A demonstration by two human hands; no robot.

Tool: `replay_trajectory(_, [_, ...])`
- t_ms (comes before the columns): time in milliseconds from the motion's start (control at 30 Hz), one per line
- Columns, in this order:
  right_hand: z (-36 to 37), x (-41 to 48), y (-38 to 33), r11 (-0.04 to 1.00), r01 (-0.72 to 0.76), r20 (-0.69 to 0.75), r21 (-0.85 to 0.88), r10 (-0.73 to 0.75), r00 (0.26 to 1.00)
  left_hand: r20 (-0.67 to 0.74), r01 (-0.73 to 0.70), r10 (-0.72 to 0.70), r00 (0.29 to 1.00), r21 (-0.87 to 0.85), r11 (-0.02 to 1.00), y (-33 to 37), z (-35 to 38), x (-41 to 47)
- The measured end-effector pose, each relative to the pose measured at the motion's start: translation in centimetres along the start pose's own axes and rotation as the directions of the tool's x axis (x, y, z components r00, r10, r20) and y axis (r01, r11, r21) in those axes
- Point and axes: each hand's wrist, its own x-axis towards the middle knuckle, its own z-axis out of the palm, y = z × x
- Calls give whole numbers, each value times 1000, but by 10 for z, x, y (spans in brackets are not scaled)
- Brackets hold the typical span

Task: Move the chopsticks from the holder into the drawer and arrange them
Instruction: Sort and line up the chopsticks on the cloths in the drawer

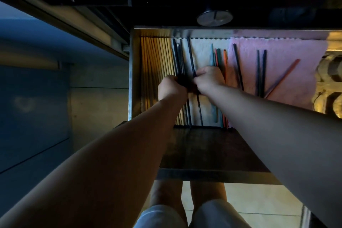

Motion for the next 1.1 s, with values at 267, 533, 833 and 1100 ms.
replay_trajectory(267, [3,-12,0,998,60,-84,-33,-63,995,3,-105,106,994,161,981,0,-18,-11])
replay_trajectory(533, [10,-16,-1,986,126,-76,-114,-135,988,402,-538,362,841,686,489,-18,-26,-10])
replay_trajectory(833, [24,-17,-12,857,304,-61,-416,-360,931,378,-526,372,848,682,508,-32,-36,-4])
replay_trajectory(1100, [35,-18,-22,726,265,-139,-635,-444,885,334,-478,348,876,690,543,-37,-45,-3])
